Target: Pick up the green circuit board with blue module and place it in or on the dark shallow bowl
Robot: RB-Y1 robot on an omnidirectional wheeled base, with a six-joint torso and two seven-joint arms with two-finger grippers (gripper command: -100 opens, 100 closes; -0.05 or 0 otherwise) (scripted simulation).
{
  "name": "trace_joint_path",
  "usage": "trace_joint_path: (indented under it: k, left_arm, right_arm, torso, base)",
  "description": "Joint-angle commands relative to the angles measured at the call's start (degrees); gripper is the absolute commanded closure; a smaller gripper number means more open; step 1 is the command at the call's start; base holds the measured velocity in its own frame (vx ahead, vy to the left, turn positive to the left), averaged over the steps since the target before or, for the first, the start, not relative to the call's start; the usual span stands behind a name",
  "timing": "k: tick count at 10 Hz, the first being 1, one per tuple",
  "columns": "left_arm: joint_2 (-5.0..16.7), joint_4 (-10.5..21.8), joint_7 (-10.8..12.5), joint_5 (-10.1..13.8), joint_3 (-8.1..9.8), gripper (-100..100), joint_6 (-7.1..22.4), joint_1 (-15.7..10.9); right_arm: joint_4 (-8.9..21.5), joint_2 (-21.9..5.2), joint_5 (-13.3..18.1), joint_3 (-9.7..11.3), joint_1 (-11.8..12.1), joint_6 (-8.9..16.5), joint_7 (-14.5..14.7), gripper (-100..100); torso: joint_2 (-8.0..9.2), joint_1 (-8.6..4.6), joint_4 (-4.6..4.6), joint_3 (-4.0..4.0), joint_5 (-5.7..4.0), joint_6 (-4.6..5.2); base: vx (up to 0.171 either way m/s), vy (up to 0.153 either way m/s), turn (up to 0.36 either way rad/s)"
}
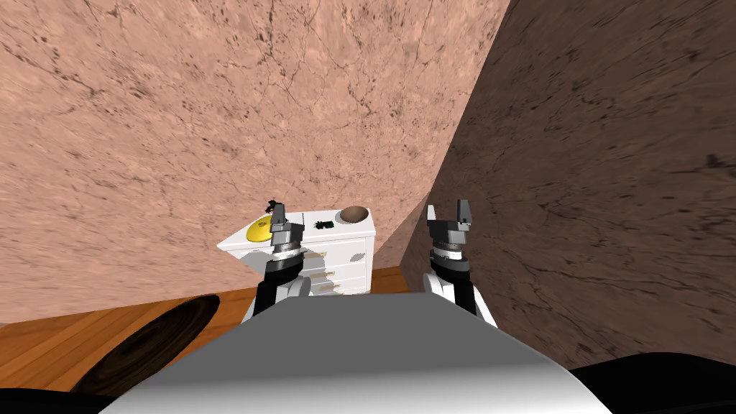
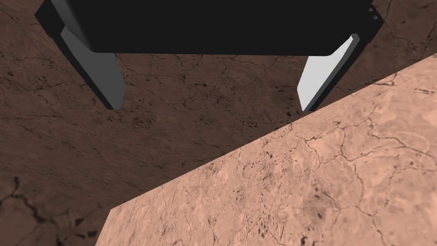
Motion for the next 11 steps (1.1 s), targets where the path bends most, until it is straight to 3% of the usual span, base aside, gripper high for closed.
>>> trace_joint_path:
  k: [1,4,11]
  left_arm:
    - [2.29,0.12,0.34,-0.2,0.01,-100,1.47,-0.55]
    - [6.82,0.54,1.57,-0.93,0.1,-100,6.35,-2.94]
    - [10.05,1.23,3.34,-2.02,0.39,-100,16.41,-7.11]
  right_arm:
    - [0.0,0.0,0.0,0.0,0.0,0.0,0.0,0]
    - [0.0,0.0,0.0,0.0,-0.01,0.0,0.0,0]
    - [0.0,0.0,0.0,0.0,-0.01,0.0,0.0,0]
  torso:
    - [0.0,0.0,0.0,0.0,0.0,0.0]
    - [0.31,0.15,0.07,0.17,0.03,0.0]
    - [0.33,0.1,0.07,0.19,0.03,0.0]
  base:
    - [-0.034,0.013,0.034]
    - [-0.094,0.039,0.056]
    - [-0.072,0.035,0.044]
